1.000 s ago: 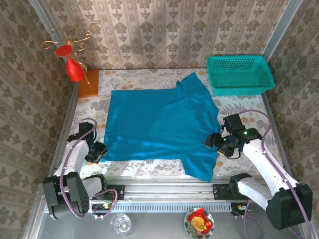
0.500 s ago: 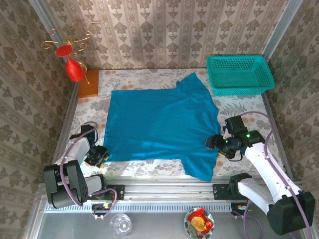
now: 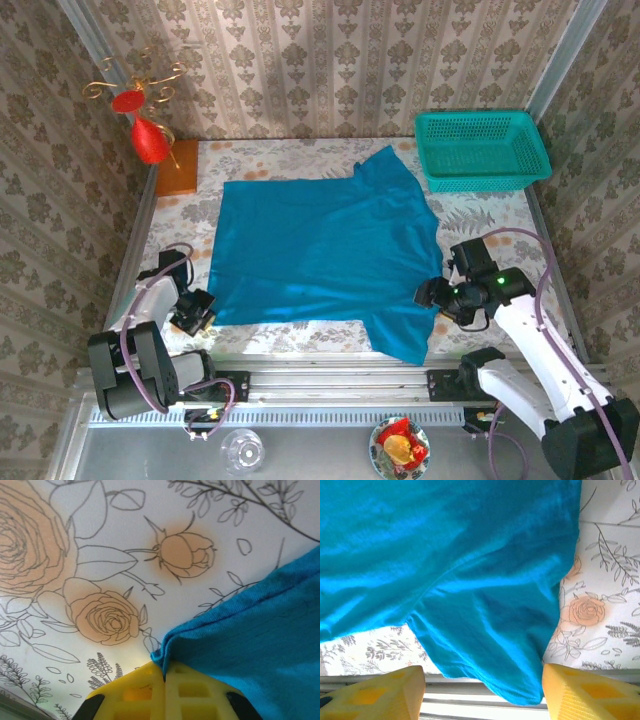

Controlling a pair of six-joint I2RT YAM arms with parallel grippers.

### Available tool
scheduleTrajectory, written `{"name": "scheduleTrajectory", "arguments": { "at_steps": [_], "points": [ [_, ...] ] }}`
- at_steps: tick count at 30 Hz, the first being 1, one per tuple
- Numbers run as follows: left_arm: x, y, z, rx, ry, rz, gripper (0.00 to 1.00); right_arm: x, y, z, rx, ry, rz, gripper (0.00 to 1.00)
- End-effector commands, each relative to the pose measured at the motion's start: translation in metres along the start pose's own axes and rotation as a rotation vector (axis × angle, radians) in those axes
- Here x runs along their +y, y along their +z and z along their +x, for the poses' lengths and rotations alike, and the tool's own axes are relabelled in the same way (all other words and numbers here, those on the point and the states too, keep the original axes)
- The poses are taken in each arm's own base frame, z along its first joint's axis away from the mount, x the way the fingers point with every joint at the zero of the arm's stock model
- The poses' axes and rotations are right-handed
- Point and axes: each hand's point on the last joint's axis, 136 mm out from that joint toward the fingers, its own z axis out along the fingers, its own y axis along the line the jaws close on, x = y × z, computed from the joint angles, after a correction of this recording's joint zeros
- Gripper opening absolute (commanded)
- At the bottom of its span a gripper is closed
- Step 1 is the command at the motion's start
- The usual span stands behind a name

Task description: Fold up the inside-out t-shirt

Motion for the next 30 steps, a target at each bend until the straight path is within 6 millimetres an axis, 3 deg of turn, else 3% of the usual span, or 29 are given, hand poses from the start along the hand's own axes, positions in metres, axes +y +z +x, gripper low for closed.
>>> {"name": "scheduleTrajectory", "arguments": {
  "at_steps": [1,9,15,21,25,30],
  "points": [
    [-0.013,-0.012,-0.007,-0.032,0.022,0.061,0.00,-0.017,0.002,0.020,0.036,0.040,0.099,0.64],
    [-0.021,-0.028,-0.010,-0.070,0.033,0.117,0.00,-0.044,0.017,0.052,0.063,0.047,0.281,0.58],
    [-0.022,-0.025,-0.007,-0.063,0.028,0.134,0.00,-0.037,0.053,0.072,0.142,0.073,0.232,0.48],
    [-0.021,-0.018,-0.003,-0.042,0.014,0.137,0.00,-0.029,0.076,0.082,0.170,0.093,0.196,0.46],
    [-0.021,-0.018,-0.002,-0.036,0.011,0.139,0.00,-0.025,0.080,0.085,0.170,0.103,0.175,0.41],
    [-0.019,-0.022,-0.002,-0.048,-0.001,0.140,0.00,-0.025,0.070,0.082,0.150,0.098,0.187,0.31]
  ]
}}
